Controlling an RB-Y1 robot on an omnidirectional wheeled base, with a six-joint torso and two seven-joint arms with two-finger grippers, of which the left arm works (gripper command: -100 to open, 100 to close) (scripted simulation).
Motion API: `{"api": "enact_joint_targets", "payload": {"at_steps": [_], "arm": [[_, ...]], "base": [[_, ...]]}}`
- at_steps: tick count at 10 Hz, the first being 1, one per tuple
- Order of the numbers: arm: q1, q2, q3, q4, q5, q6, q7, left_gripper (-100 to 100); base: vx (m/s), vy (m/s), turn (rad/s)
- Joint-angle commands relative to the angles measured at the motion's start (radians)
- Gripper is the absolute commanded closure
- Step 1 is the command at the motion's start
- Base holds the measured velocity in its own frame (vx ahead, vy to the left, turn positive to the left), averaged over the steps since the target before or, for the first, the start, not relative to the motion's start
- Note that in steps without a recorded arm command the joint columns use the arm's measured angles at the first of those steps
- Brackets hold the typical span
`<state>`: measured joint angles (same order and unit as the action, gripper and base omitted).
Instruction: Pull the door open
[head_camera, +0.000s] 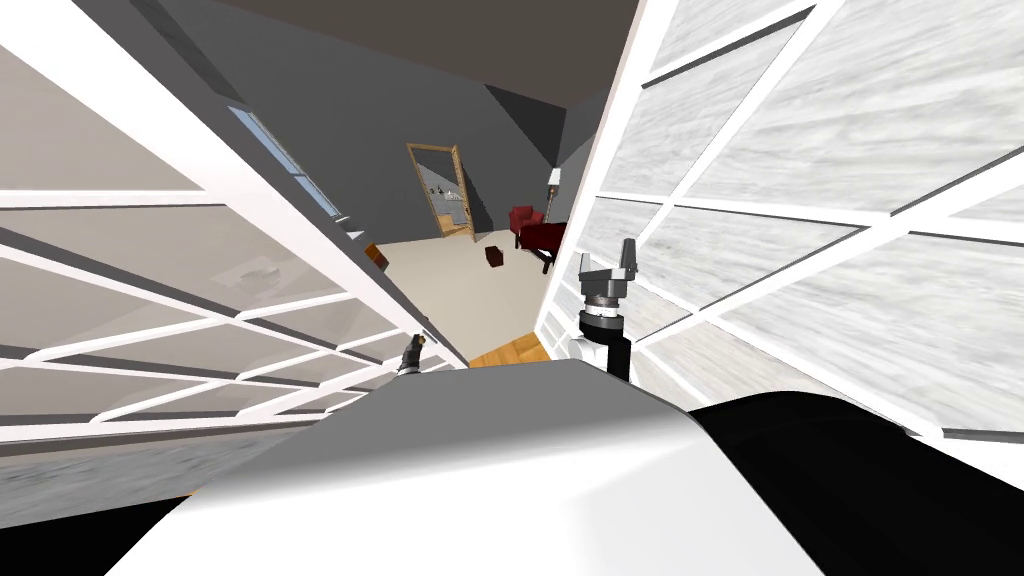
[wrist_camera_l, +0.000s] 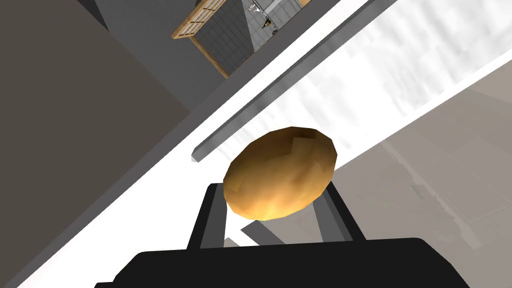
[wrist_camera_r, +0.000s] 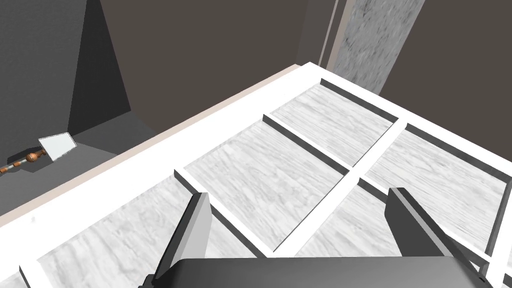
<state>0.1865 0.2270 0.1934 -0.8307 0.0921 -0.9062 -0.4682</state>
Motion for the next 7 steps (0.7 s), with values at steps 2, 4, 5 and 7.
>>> {"api": "enact_joint_targets", "payload": {"at_steps": [2,4,5,7], "arm": [[0.003,-0.002,-0.012,-0.002,0.021,-0.001,0.058,100],[0.004,0.001,-0.018,-0.002,0.040,-0.002,0.100,100],[0.005,0.004,-0.025,-0.003,0.059,-0.002,0.140,100],[0.007,0.007,-0.031,-0.003,0.079,-0.003,0.183,100]], "base": [[-0.042,0.015,-0.063],[-0.037,0.007,-0.056],[-0.042,0.005,-0.067],[-0.056,0.014,-0.090]]}}
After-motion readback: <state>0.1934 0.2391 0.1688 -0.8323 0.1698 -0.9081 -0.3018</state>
